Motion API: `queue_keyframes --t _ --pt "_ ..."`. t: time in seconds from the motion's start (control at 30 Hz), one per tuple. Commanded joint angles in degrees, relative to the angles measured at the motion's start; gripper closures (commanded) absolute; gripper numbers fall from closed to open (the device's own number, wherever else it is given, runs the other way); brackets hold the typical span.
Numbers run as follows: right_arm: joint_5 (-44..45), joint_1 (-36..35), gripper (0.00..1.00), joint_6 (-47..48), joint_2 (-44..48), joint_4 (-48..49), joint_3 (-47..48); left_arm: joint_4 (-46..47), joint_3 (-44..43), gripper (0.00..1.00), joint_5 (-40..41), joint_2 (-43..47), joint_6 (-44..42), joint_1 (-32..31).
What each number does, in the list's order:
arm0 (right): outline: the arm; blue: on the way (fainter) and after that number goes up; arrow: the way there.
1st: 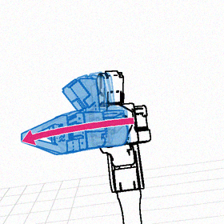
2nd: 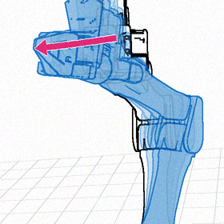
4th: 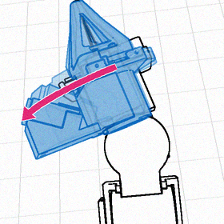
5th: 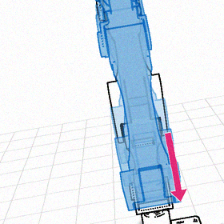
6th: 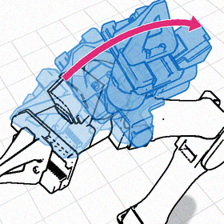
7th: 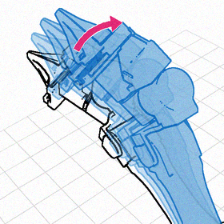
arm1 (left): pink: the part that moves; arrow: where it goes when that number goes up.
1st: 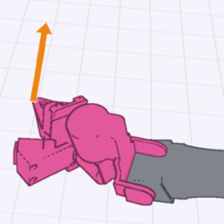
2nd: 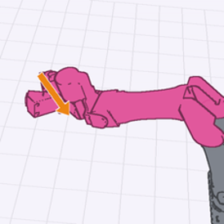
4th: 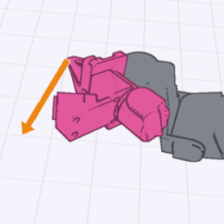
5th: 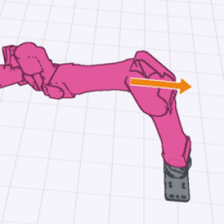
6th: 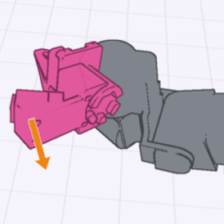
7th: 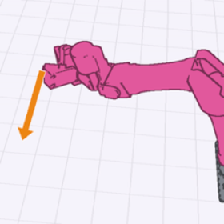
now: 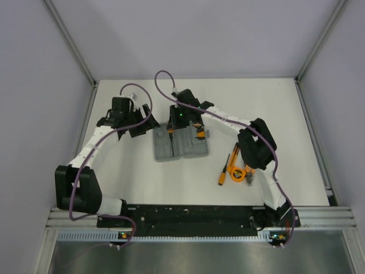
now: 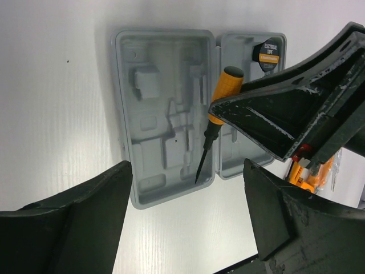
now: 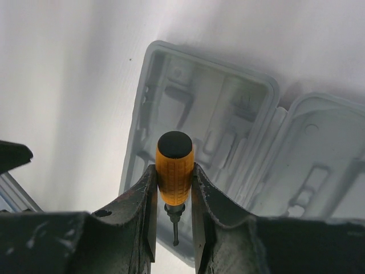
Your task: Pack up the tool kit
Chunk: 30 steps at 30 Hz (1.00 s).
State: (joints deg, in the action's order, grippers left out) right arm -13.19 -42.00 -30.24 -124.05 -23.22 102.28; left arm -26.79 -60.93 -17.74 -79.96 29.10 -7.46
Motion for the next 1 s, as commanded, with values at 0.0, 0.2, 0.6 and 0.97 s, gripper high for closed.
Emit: queue_keyframes --t 0.0,0.2,0.6,0.97 --pt "1.5 -0.54 0.95 -1.49 -2.51 2.13 6.43 2.0 0.72 0.18 -2.82 -1.07 0.96 0.35" --pt "3.17 -0.54 0.95 -0.96 -6.11 1.08 8.99 4.99 1.69 0.17 -6.52 -0.54 0.78 0.35" --pt "5.63 -0.54 0.94 0.18 -9.81 1.16 10.75 4.81 1.86 0.21 -6.26 -0.81 0.34 0.35" --pt "6.87 -0.54 0.92 -4.56 -11.3 0.2 11.8 4.46 1.69 0.23 -6.17 -1.16 0.25 0.35"
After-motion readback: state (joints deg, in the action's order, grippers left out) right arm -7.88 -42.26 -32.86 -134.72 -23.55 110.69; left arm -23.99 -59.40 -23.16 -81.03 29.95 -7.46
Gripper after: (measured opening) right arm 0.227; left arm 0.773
